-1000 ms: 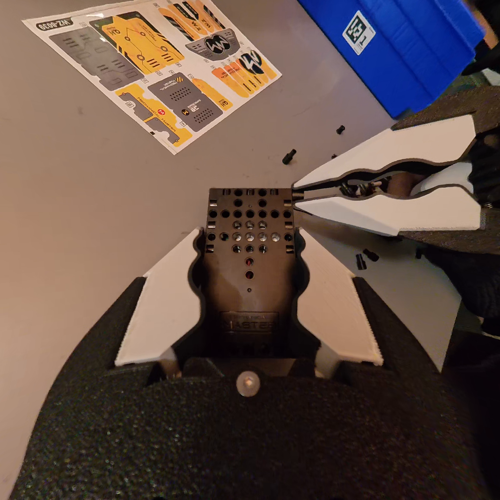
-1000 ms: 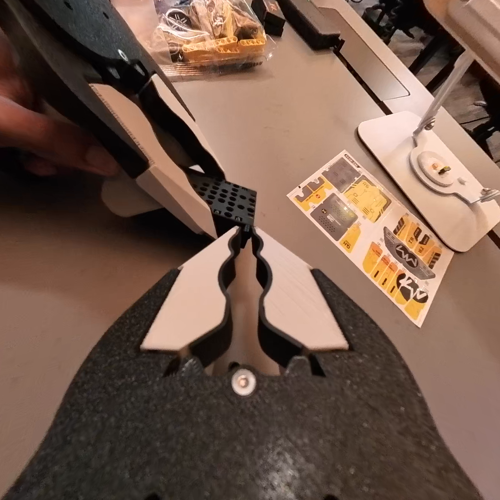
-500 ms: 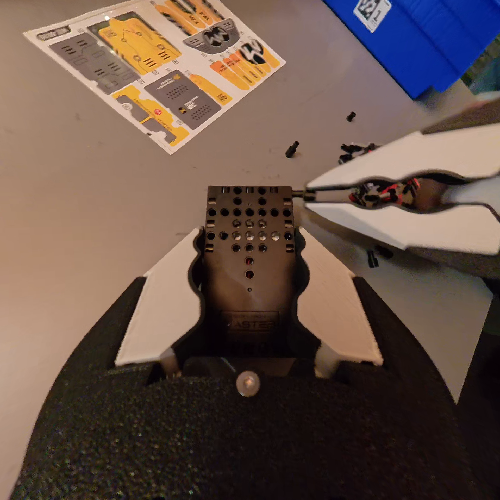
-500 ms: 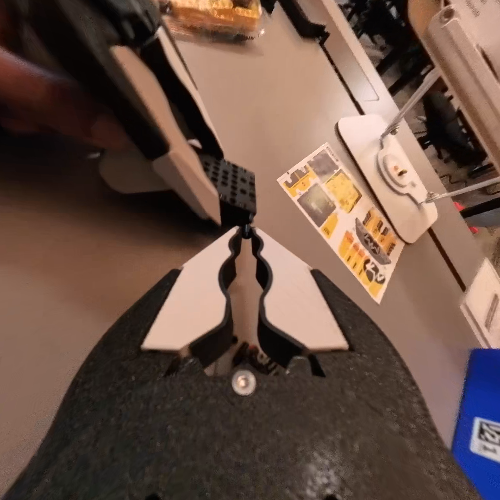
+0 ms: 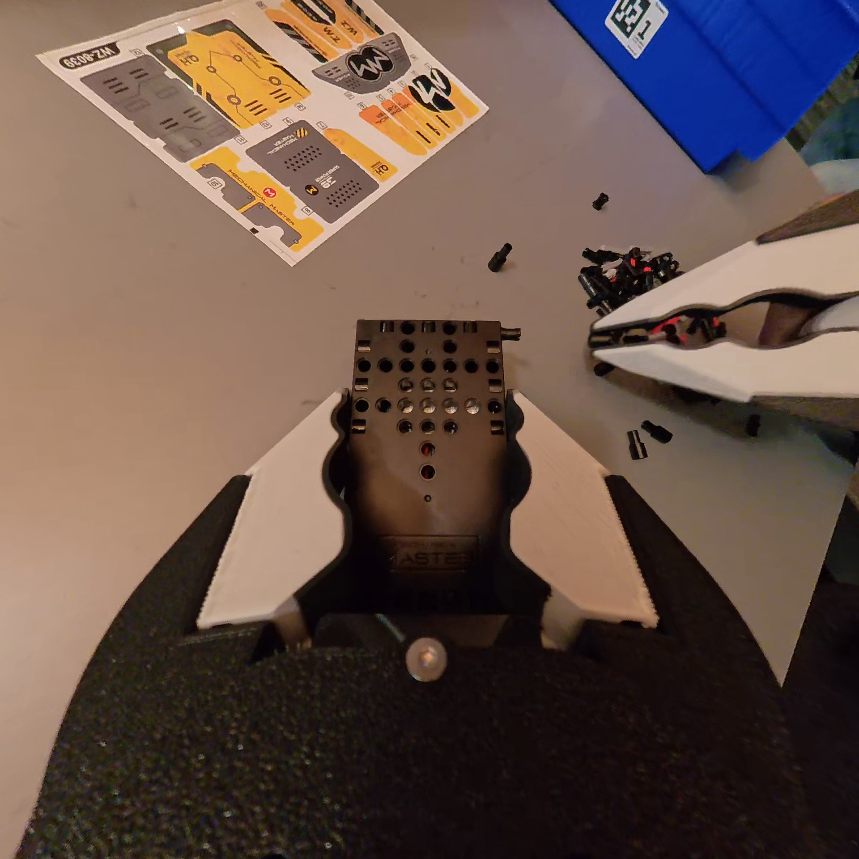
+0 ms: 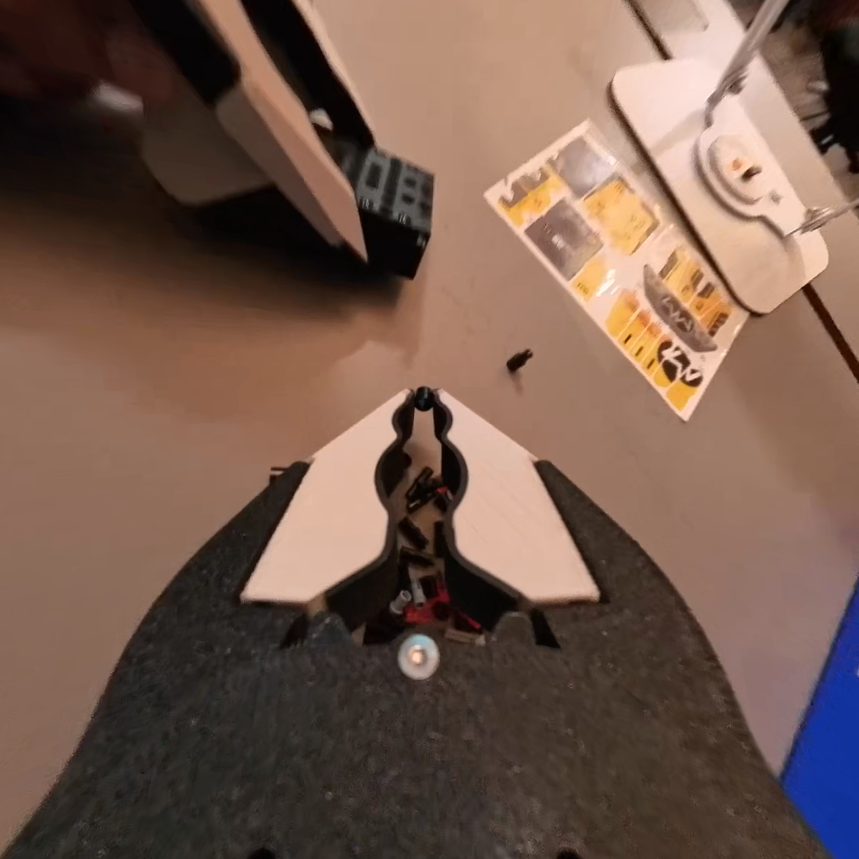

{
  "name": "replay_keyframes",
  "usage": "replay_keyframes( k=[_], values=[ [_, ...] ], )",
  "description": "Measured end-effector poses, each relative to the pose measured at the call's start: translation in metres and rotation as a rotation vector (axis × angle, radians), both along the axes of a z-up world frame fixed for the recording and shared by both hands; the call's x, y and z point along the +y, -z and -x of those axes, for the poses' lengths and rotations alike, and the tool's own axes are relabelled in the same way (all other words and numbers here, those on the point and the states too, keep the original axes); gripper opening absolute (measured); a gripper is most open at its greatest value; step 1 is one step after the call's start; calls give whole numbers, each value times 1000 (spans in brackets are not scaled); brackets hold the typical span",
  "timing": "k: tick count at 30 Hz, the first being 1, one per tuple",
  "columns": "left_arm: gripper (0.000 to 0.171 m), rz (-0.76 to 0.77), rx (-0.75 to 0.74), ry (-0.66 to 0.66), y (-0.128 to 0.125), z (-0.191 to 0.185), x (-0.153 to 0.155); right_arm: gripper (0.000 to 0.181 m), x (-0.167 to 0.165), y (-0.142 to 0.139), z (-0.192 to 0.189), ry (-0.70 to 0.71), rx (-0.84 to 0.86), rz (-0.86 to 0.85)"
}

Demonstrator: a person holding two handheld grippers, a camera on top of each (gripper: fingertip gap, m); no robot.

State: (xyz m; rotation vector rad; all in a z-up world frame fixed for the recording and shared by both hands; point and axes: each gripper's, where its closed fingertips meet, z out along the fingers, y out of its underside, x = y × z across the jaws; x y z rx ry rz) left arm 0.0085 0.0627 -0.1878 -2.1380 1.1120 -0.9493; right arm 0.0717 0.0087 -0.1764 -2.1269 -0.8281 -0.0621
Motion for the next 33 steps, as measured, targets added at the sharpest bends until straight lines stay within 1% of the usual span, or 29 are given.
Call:
replay_keyframes(
  k=[2, 4, 8, 11, 13, 17, 22, 24, 26, 29, 33],
  values=[
    [65, 1, -1, 1, 0, 0, 0, 8, -4, 11, -2, 0, -37, 41],
    [65, 7, -6, 1, 0, 0, 0, 7, -6, 16, -3, 13, -22, 62],
    [65, 14, -11, 2, -1, 0, 0, 9, -5, 15, -6, 41, 29, 67],
    [65, 15, -12, 3, -1, 0, 0, 17, -5, 16, -4, 45, 91, 100],
    [65, 17, -14, 3, -1, 0, 0, 18, -5, 14, -5, 45, 102, 101],
    [65, 24, -19, 3, -1, 0, 0, 20, -2, 4, -6, 41, 139, 71],
    [65, 22, -17, 3, -1, 0, 0, 20, 14, -25, 13, 3, 248, -58],
    [65, 25, -19, 3, -1, 0, 0, 20, 22, -32, 22, -17, 224, -110],
    [65, 28, -22, 3, -1, 0, 0, 20, 31, -32, 28, -35, 171, -142],
    [65, 33, -26, 3, -2, 0, 0, 20, 41, -27, 35, -52, 118, -145],
    [66, 45, -35, 3, -2, 0, 0, 19, 46, -21, 42, -70, 107, -121]
  ],
)
